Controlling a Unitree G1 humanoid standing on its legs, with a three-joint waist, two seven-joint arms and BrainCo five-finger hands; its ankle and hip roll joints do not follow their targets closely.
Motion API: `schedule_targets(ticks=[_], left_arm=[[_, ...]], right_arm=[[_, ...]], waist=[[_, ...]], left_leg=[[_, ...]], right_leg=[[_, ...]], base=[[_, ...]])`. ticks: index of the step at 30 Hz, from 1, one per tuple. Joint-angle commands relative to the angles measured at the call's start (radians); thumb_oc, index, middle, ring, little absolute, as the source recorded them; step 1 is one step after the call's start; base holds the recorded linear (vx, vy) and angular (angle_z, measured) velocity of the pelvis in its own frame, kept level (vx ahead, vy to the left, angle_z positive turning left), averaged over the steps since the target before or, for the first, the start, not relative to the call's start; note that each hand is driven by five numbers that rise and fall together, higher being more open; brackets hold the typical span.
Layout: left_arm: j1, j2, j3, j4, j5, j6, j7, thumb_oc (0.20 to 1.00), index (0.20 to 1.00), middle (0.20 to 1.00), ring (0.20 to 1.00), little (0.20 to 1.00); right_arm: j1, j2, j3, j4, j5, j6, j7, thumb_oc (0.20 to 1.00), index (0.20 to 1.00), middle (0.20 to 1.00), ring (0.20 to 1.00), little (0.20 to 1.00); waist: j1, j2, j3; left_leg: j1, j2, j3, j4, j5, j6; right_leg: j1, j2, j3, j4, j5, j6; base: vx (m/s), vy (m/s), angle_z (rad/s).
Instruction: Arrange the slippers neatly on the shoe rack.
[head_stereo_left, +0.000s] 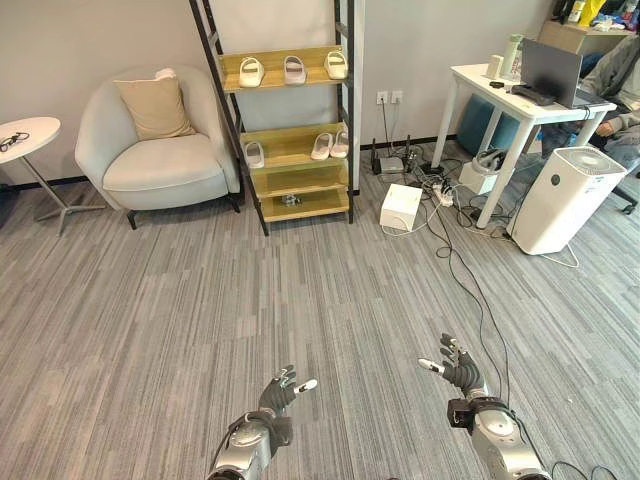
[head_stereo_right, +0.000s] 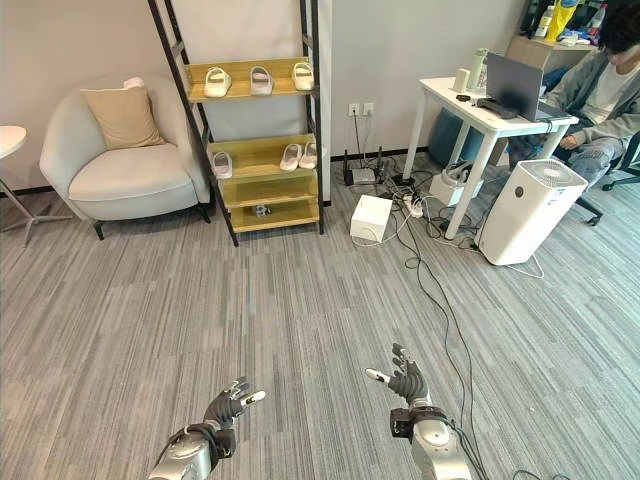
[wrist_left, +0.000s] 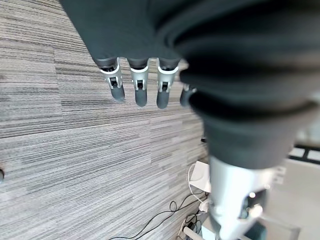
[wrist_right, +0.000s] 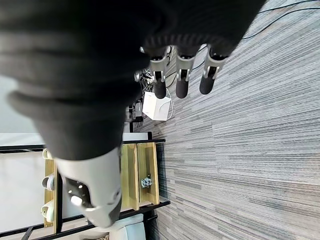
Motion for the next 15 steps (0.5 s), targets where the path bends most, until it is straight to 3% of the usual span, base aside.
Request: schedule_targets(ticks=[1, 15], left_arm=[[-0.073, 0.010, 0.026, -0.010, -0.030, -0.041, 0.013, 1.000, 1.000, 1.000, 1.000, 1.000], [-0.066, 0.014, 0.028, -0.049, -0.039, -0.047, 0.016, 1.000, 1.000, 1.000, 1.000, 1.000]], right_arm=[[-0.030, 0.020, 0.005, 0.011, 0.036, -0.036, 0.009, 1.000, 1.000, 1.000, 1.000, 1.000], [-0.037, 0.034, 0.036, 0.035, 0.074, -0.038, 0.046, 1.000, 1.000, 1.000, 1.000, 1.000]], waist=[[-0.003, -0.043, -0.023], [0.004, -0.045, -0.021]], left_leg=[[0.008, 0.006, -0.025, -0.008, -0.019, -0.054], [0.010, 0.005, -0.031, -0.008, -0.020, -0.053]], right_leg=[[-0.018, -0.061, -0.027, -0.008, 0.023, 0.028], [-0.012, -0.061, -0.028, -0.008, 0.021, 0.029]], base=[[0.00, 0.000, 0.00], [0.00, 0.000, 0.00]])
